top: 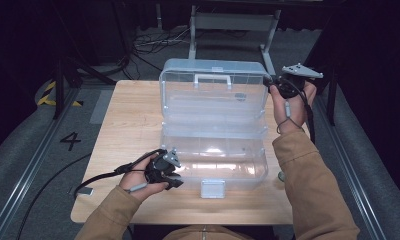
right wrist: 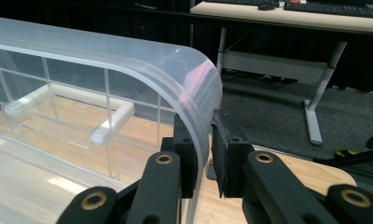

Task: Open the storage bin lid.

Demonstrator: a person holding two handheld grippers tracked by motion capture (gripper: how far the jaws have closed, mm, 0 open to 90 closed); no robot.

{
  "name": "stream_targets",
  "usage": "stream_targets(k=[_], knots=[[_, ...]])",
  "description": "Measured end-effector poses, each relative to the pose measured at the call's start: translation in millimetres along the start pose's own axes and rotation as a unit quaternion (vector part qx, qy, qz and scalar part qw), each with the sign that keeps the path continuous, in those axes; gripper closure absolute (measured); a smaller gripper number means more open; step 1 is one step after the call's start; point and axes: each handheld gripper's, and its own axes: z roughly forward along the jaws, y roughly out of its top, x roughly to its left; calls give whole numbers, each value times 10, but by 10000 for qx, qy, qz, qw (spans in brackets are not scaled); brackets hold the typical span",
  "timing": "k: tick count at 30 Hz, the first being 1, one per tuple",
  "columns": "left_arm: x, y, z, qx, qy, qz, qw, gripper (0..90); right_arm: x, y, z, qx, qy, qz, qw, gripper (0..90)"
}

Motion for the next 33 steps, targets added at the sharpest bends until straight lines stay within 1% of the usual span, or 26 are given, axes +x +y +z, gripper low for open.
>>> stream_targets(k=[5, 10, 12, 17, 18, 19, 22, 24, 28, 33], knots=[[4, 2, -3, 32, -7, -18, 10000, 751, -41, 23, 81, 96, 45, 36, 9999, 811], [3, 3, -1, 41, -14, -48, 10000, 749, -76, 26, 140, 132, 92, 111, 9998, 815], [-3, -1, 2, 7, -7, -81, 10000, 749, -103, 34, 196, 181, 121, 184, 9996, 818], [-1, -2, -1, 21, 3, -50, 10000, 749, -143, 33, 276, 204, 178, 256, 9993, 818], [-4, -3, 2, 3, 2, -75, 10000, 749, -151, 32, 291, 215, 187, 265, 9992, 819], [-2, -3, 0, 20, 8, -49, 10000, 749, -160, 32, 311, 232, 194, 288, 9991, 819], [-7, -9, 3, -25, 7, -92, 10000, 748, -177, 36, 389, 296, 187, 299, 9989, 822], [1, -20, -1, -91, -43, -97, 9999, 747, -191, 34, 423, 319, 180, 305, 9989, 824], [-4, -18, 1, -86, -26, -142, 9999, 745, -207, 34, 475, 380, 195, 327, 9985, 825], [-4, -18, 1, -84, -31, -149, 9998, 745, -237, 20, 566, 463, 189, 365, 9981, 828]])
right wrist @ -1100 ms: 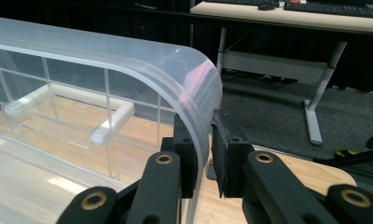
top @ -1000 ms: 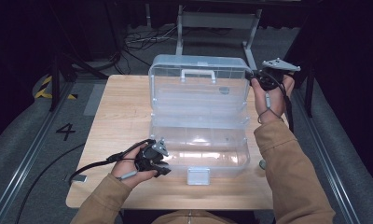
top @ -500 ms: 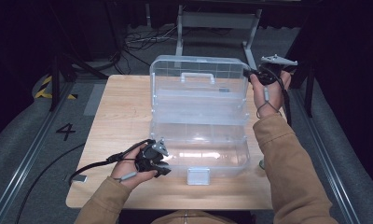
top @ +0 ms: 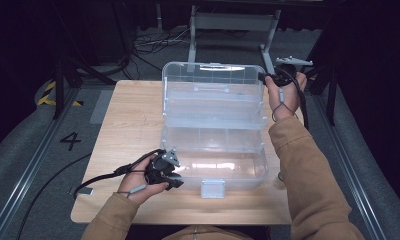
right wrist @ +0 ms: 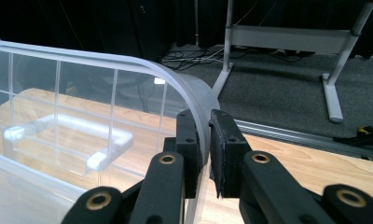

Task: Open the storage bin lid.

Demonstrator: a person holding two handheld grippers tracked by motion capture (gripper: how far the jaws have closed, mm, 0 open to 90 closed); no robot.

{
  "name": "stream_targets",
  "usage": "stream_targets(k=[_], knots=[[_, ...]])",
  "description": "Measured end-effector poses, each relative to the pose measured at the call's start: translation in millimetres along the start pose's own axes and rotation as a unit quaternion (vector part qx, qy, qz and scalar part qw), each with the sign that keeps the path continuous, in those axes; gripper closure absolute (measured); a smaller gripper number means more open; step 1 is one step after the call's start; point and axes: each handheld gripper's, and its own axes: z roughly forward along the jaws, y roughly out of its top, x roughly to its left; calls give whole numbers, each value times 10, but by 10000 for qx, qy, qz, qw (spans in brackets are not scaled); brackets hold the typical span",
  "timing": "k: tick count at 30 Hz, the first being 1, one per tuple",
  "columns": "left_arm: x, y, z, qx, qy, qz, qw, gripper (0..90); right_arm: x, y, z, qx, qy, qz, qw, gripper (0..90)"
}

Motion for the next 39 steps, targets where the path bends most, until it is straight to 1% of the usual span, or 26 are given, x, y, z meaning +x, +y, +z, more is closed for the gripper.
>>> stream_targets(k=[6, 10, 11, 16, 20, 24, 32, 34, 39], knots=[[0, 1, 0, 6, -1, -6, 10000, 744, -23, -6, 83, 73, -2, 48, 10000, 830], [2, 5, 2, 8, 2, -17, 10000, 744, -78, -18, 149, 132, 87, 217, 9996, 830], [3, 6, 1, 14, 7, -14, 10000, 743, -88, -23, 168, 144, 100, 229, 9996, 830], [3, 9, -1, 39, 8, -38, 10000, 742, -100, -36, 223, 163, 88, 168, 9997, 830], [1, 10, 2, 34, 4, -62, 10000, 741, -132, -53, 268, 199, 140, 252, 9994, 830], [1, 10, 3, 35, 12, -72, 10000, 740, -167, -37, 324, 339, 220, 247, 9989, 830], [0, 11, 4, 34, 17, -77, 10000, 739, -206, -73, 403, 402, 255, 352, 9982, 832], [-1, 11, 4, 34, 17, -77, 10000, 739, -214, -77, 421, 429, 258, 342, 9982, 833], [0, 11, 3, 33, 15, -72, 10000, 739, -249, -96, 466, 503, 317, 405, 9974, 834]])
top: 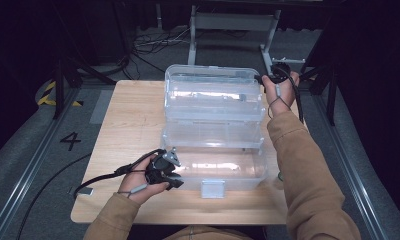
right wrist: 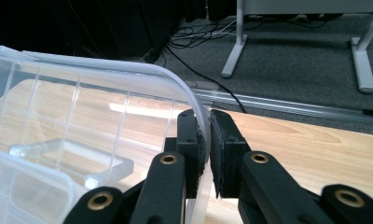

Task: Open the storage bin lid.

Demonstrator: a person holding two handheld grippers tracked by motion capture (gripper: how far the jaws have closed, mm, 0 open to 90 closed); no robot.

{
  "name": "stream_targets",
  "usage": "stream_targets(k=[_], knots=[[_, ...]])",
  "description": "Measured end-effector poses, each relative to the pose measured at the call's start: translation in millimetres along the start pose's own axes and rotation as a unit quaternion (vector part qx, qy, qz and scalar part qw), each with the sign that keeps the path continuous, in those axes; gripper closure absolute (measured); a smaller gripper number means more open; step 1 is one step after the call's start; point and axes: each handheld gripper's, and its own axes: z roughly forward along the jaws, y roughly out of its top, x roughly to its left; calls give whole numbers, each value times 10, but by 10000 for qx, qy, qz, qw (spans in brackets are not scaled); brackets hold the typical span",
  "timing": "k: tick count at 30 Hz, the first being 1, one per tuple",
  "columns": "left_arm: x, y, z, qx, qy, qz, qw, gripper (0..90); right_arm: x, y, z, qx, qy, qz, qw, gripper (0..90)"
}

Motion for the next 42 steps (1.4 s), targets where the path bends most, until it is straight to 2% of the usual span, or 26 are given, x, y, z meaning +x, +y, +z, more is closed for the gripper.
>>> stream_targets(k=[10, 18, 31, 42], knots=[[1, -1, -2, 3, -6, 15, 10000, 738, -30, -36, 92, 105, -18, 18, 9999, 839], [1, -2, -4, 3, 11, 15, 10000, 738, -82, -72, 202, 279, 39, 199, 9994, 839], [1, -2, -4, 3, 18, 21, 10000, 737, -137, -140, 320, 414, 65, 444, 9981, 840], [1, -3, -5, 2, 19, 26, 10000, 737, -155, -176, 375, 497, 62, 550, 9972, 840]])
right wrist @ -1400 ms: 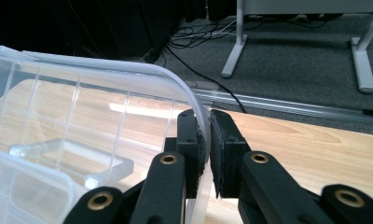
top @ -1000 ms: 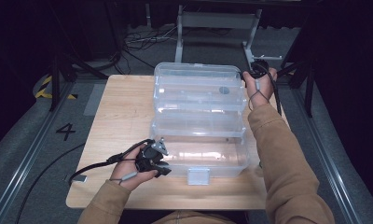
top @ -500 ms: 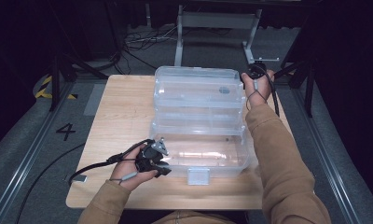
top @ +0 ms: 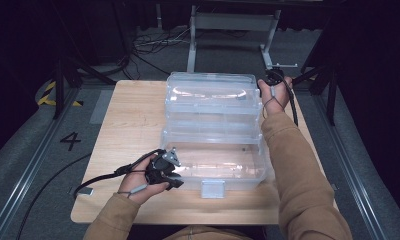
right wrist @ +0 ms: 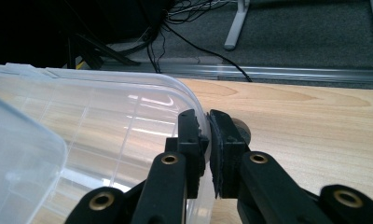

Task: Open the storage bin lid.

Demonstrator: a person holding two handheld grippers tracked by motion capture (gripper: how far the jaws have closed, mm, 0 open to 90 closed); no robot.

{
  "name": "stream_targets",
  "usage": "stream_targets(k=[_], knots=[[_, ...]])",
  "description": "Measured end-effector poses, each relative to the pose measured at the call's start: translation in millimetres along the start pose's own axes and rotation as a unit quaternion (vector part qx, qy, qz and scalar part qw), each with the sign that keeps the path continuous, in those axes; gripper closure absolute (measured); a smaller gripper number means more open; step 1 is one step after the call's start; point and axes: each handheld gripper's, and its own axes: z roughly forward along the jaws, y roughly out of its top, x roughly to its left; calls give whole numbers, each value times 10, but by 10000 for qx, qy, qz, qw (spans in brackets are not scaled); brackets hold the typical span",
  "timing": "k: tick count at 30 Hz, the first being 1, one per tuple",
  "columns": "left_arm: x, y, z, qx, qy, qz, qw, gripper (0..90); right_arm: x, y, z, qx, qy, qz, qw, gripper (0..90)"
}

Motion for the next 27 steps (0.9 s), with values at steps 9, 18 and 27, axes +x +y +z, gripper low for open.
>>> stream_targets(k=[9, 18, 27], knots=[[-1, -1, 0, -4, 4, 0, 10000, 736, -26, -37, 51, 36, 2, 88, 10000, 836], [2, -2, -1, -19, -14, -13, 10000, 735, -29, -53, 32, 26, -20, -123, 9999, 702], [27, 11, -10, 11, -156, -127, 9998, 726, -71, -44, -238, -214, -139, -571, 9980, 562]])
